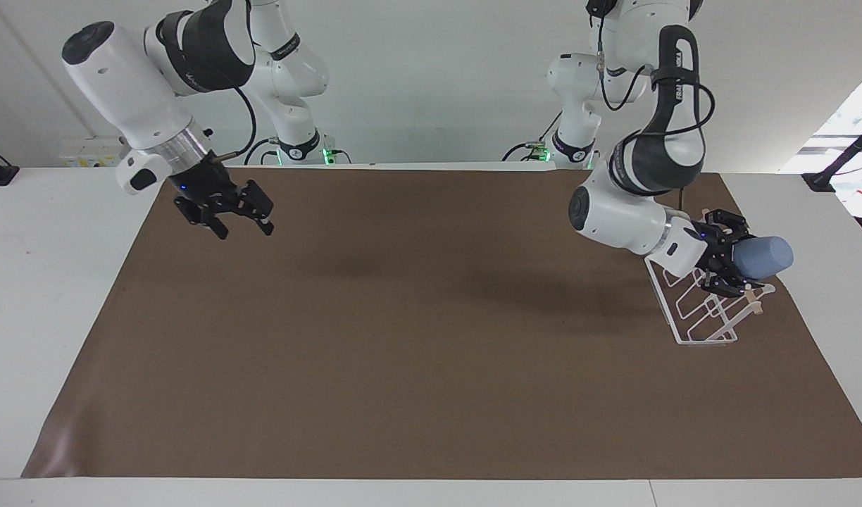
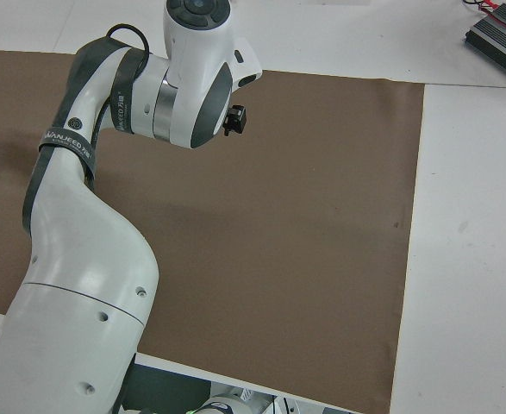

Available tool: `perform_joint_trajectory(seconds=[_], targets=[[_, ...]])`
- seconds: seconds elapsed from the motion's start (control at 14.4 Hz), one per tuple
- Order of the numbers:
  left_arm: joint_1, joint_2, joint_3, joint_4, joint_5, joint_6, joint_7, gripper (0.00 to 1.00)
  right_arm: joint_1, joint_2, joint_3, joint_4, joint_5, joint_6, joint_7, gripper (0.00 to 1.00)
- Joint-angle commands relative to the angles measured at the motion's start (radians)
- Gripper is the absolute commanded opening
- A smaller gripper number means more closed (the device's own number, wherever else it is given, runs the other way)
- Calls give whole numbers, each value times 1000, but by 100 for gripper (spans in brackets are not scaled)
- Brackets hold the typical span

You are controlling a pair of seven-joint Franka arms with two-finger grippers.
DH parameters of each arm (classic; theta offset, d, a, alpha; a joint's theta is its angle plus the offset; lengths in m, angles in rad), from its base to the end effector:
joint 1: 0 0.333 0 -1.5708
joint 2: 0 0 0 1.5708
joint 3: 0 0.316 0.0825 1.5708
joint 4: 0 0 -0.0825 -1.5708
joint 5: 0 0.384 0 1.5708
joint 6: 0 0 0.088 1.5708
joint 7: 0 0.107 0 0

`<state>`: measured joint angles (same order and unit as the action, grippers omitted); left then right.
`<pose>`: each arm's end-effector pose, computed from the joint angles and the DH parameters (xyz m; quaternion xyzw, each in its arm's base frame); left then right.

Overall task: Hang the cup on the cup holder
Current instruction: 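Carry the cup with the left gripper while the right gripper withdraws, then lower the cup onto the wire rack with the left gripper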

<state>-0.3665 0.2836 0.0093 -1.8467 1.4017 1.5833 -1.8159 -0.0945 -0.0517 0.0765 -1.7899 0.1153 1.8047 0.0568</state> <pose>0.6014 -0.1135 0.4172 -0.6692 -0.3543 -0.4523 0.4713 0.5536 0.0005 0.5697 -0.9968 0.0488 -0.0321 0.0551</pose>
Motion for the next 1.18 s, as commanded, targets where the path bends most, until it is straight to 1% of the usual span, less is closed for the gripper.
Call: perform_joint_trajectory(seconds=[0.0, 0.14, 0.21, 0.28, 0.35, 0.56, 0.69, 0.83, 0.9, 0.97, 1.11], targets=[[-31, 89, 6, 6, 86, -89, -101, 0, -11, 29, 14, 160, -156, -178, -11, 99], [-34, 106, 5, -3, 89, -106, -150, 0, -14, 30, 9, 257, -181, -290, -12, 99], [-32, 114, 5, -15, 103, -108, -173, 0, -17, 30, 9, 292, -174, -345, -23, 99], [-32, 118, 5, -22, 115, -112, -190, 0, -13, 30, 12, 297, -181, -373, -35, 99], [-29, 124, 5, -34, 118, -115, -207, 0, -4, 24, 14, 273, -183, -372, -40, 99], [-22, 149, 5, -37, 120, -126, -238, 0, -2, 10, 16, 222, -123, -372, -43, 99], [-19, 146, 5, -55, 120, -123, -244, 0, -4, 1, 19, 213, -128, -396, -46, 99], [-5, 143, 3, -71, 120, -117, -258, 0, -16, -17, 13, 178, -144, -413, -81, 99], [-3, 143, 1, -71, 120, -112, -260, 1, -14, -17, 16, 178, -198, -413, -115, 99], [4, 143, 0, -72, 120, -108, -260, 1, -16, -17, 14, 181, -197, -413, -117, 99], [9, 143, 0, -72, 118, -95, -260, 2, -37, -16, 2, 181, -146, -409, -115, 99]])
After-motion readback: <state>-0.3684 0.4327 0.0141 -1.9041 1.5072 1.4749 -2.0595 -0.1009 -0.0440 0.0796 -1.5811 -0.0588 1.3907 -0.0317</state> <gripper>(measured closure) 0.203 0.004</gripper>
